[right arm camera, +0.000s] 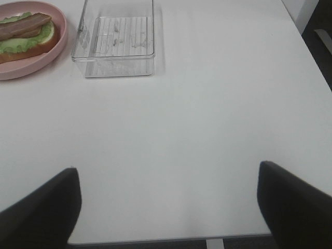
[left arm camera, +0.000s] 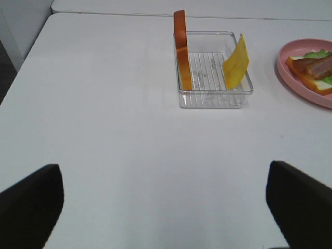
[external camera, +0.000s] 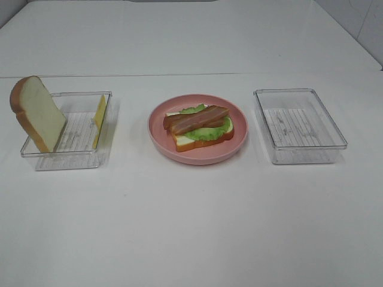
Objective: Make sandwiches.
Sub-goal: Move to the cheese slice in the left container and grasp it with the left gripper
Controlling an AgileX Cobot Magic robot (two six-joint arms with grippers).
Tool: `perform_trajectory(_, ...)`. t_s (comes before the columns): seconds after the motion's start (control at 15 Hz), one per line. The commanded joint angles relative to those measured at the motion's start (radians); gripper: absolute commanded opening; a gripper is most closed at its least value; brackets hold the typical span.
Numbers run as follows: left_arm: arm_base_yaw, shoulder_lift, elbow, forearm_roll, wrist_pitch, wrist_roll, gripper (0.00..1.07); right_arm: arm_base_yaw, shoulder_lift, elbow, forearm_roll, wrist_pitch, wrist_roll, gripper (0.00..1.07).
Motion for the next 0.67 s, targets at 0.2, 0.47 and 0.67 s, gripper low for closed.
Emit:
perform_trajectory(0.2,0.001,-0.004,0.003,-0.006,-0.008,0.003,1.0,-0.006,-0.029,0.003,-0.001,-0.005,-0.011,0.9)
perform_trajectory(0.47,0.001,-0.004,0.003,-0.006,-0.008,0.003,1.0,-0.006,-0.029,0.003,-0.001,-0.005,-0.011,0.9)
perform_trajectory(0.67,0.001,-0.004,0.003,-0.006,-0.008,0.003,1.0,-0.006,-0.029,0.003,-0.001,-0.005,-0.011,0.9)
